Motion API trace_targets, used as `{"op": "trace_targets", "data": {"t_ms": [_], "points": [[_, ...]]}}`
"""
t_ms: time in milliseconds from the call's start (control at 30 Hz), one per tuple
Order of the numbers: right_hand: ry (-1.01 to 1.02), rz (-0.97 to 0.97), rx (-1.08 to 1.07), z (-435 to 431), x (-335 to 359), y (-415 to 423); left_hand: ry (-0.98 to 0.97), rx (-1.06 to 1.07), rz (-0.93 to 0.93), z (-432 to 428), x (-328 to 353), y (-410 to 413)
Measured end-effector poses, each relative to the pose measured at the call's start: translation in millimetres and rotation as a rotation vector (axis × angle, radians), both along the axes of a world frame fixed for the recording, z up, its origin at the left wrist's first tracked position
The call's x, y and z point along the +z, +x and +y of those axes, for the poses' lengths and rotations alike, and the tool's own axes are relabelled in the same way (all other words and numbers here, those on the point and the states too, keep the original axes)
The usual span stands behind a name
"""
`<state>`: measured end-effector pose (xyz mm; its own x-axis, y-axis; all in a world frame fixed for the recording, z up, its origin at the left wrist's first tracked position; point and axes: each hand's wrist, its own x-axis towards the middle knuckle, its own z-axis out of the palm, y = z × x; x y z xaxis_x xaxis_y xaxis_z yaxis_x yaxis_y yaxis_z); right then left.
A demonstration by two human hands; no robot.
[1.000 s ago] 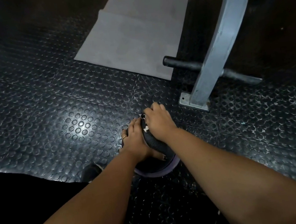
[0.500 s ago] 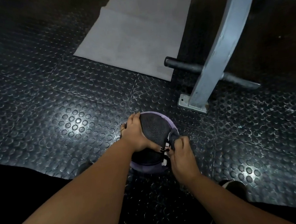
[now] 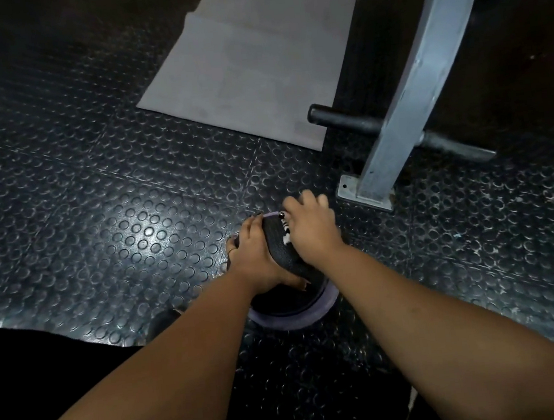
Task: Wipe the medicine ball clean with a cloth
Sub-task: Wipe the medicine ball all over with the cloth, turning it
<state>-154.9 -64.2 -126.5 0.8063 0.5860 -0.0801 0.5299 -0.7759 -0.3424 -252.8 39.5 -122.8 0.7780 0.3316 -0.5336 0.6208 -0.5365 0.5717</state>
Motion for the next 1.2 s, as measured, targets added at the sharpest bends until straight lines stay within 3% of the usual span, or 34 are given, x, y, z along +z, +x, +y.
{"op": "trace_targets", "data": {"t_ms": [133,333,567,933,1200], "points": [[-0.03,0.11,-0.042,16,2,10,-0.028,0.038,-0.005,3,3,2],[0.253,0.124,0.087,-10,8,-21,-0.166,0.12,0.053,26,-1,-5],[0.41,0.162,0.175,-61,4,-56,-0.186,0.136,0.022,28,-4,-4],[0.402,0.075,0.153,-41,-5,-31,-0.128,0.122,0.044,18,-2,0],[0.153,0.234,0.055,27,-4,15,-0.095,0.188,-0.001,11,-5,-10]]}}
